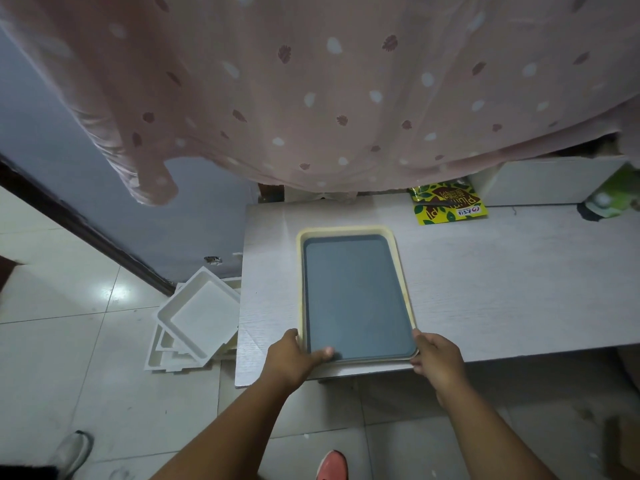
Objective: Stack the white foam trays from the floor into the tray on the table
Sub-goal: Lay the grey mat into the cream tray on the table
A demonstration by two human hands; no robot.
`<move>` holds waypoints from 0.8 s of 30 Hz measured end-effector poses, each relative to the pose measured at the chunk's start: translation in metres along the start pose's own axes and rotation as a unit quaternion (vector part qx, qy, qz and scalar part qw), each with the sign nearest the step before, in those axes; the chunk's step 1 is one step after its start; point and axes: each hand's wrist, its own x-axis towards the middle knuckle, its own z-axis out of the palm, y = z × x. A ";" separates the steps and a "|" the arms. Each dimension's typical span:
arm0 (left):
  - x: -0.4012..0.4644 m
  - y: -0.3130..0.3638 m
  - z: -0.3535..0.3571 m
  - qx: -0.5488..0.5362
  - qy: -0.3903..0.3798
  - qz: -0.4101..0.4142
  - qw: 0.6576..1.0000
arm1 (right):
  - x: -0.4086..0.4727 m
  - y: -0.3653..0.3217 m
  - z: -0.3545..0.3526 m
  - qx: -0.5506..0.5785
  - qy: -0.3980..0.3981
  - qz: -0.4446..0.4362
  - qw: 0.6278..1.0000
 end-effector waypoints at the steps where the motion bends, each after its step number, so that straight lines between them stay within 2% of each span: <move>1: -0.002 -0.001 0.001 0.002 -0.013 0.005 1.000 | -0.002 0.002 -0.001 0.008 -0.016 -0.001 1.000; 4: -0.005 0.002 0.002 0.030 -0.007 0.010 0.999 | -0.007 0.008 -0.003 0.010 -0.056 -0.010 0.998; 16: -0.008 0.001 0.000 0.043 -0.008 0.019 0.999 | -0.021 0.003 -0.002 0.016 -0.037 -0.021 0.999; 18: -0.011 -0.001 -0.006 0.043 -0.014 0.021 0.999 | -0.027 0.000 0.000 0.005 -0.008 -0.026 1.000; 20: -0.015 -0.009 -0.016 0.027 -0.009 0.018 0.999 | -0.037 -0.004 0.008 -0.039 0.058 -0.057 0.996; 22: -0.020 -0.021 -0.029 -0.001 0.001 0.011 1.000 | -0.057 -0.012 0.021 -0.095 0.123 -0.109 0.982; 24: -0.028 -0.034 -0.046 -0.027 0.006 0.005 1.000 | -0.081 -0.018 0.043 -0.123 0.136 -0.178 0.967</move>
